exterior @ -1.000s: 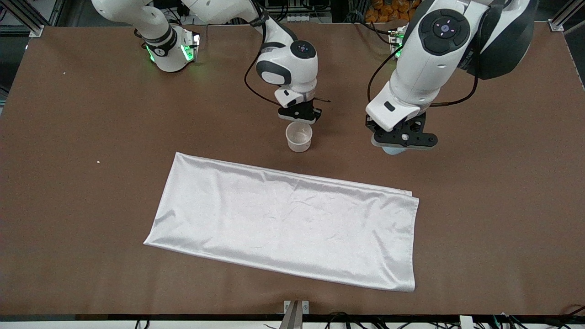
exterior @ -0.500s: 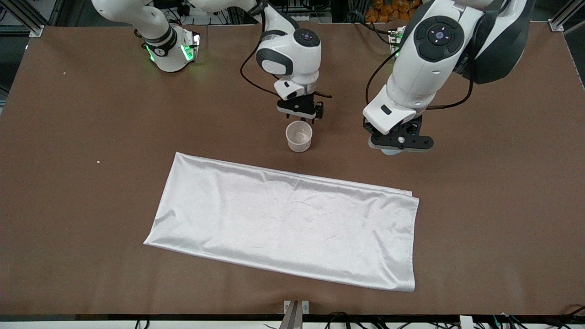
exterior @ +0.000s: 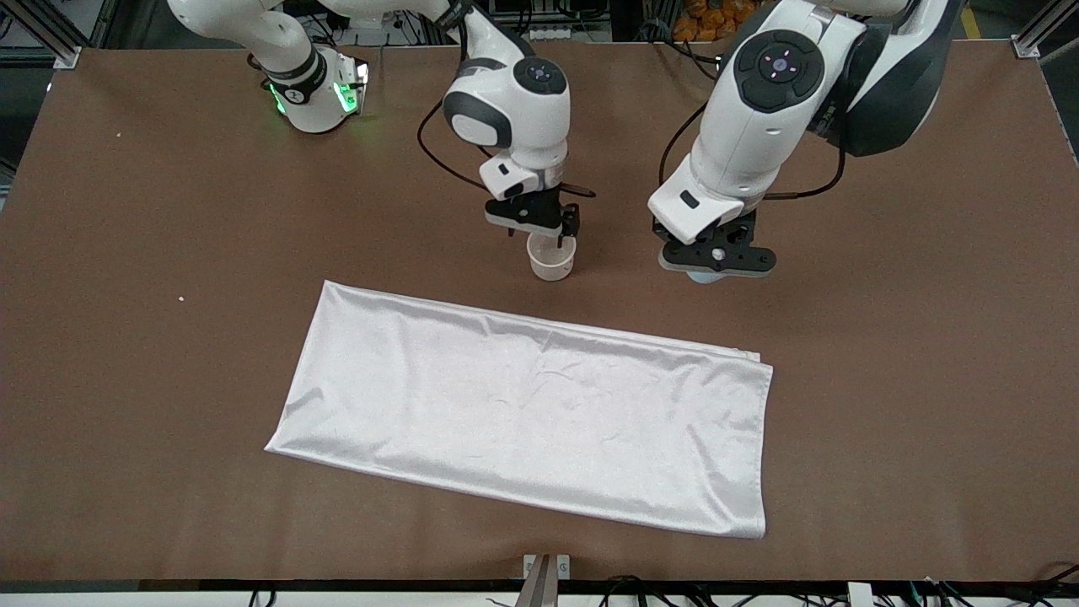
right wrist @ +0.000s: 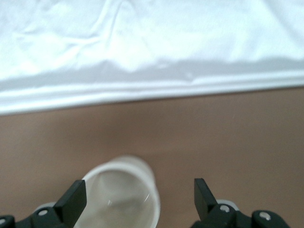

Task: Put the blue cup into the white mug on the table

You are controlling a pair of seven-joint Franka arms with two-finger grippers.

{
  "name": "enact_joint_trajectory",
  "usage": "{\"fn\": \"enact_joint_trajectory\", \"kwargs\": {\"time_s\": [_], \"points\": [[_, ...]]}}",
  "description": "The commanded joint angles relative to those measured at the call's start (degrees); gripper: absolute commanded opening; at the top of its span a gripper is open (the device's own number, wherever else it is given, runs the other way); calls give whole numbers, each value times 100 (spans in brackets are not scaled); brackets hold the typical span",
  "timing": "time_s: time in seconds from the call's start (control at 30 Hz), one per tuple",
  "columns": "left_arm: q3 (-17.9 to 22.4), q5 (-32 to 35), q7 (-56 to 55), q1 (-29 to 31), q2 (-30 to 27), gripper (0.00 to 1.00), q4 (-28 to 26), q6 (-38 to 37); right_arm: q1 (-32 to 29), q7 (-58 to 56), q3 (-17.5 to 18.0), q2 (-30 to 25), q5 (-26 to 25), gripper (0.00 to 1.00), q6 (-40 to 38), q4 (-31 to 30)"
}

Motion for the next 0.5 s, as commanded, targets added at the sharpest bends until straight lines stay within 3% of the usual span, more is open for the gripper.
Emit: {"fn": "enact_joint_trajectory", "kwargs": {"time_s": [0.0,0.47], "points": [[15,-89,-169,-108,56,0,13,105,-753,-1260,65,-29,346,100,-28,29],[15,-10,-888,-661,495,0,13,395,-3108,-4688,65,129,417,100,7,2]]}}
